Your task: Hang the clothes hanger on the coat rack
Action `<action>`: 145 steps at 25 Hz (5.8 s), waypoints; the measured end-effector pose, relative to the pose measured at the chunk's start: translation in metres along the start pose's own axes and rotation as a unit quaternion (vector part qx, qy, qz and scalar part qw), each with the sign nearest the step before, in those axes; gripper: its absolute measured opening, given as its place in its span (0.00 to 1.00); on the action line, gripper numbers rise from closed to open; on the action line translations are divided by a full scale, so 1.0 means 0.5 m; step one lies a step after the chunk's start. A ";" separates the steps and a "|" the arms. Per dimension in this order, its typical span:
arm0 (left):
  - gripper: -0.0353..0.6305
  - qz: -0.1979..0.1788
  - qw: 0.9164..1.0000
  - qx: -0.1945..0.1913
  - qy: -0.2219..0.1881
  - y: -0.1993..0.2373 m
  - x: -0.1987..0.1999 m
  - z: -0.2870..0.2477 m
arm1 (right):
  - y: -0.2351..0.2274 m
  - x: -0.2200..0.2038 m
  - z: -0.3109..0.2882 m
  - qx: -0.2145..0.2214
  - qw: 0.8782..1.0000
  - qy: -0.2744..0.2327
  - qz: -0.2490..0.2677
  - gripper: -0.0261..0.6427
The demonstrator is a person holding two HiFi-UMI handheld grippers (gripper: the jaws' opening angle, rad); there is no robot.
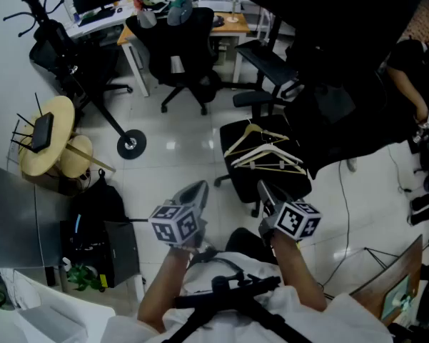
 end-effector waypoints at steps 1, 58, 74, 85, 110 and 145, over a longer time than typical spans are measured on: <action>0.04 0.000 1.000 0.001 0.002 0.005 0.000 -0.003 | -0.002 -0.003 -0.003 -0.003 1.000 0.001 -0.001 0.04; 0.04 -0.142 0.923 -0.158 0.322 0.060 -0.040 -0.856 | -0.777 -0.046 -0.402 -0.368 0.913 0.014 -0.174 0.30; 0.04 -0.154 0.884 -0.189 0.399 0.134 -0.201 -1.016 | -1.008 -0.179 -0.483 -0.479 0.850 0.034 -0.219 0.39; 0.04 -0.170 0.874 -0.200 0.409 0.167 -0.223 -1.055 | -1.074 -0.208 -0.517 -0.519 0.823 0.047 -0.226 0.33; 0.04 -0.156 0.880 -0.176 0.412 0.222 -0.199 -1.035 | -1.067 -0.209 -0.508 -0.557 0.789 0.038 -0.255 0.26; 0.04 -0.139 0.969 -0.121 0.163 0.068 0.296 -0.892 | -0.521 0.322 -0.583 -0.186 0.976 -0.058 -0.101 0.25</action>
Point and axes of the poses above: the fingertips, and each gripper's own axes: z backward along the fingers, y to its left, x out of its top, the point moved 4 cm from there along z, backward along the fingers, and after that the axes turned 12 degrees about x, right-handed, at the moved point
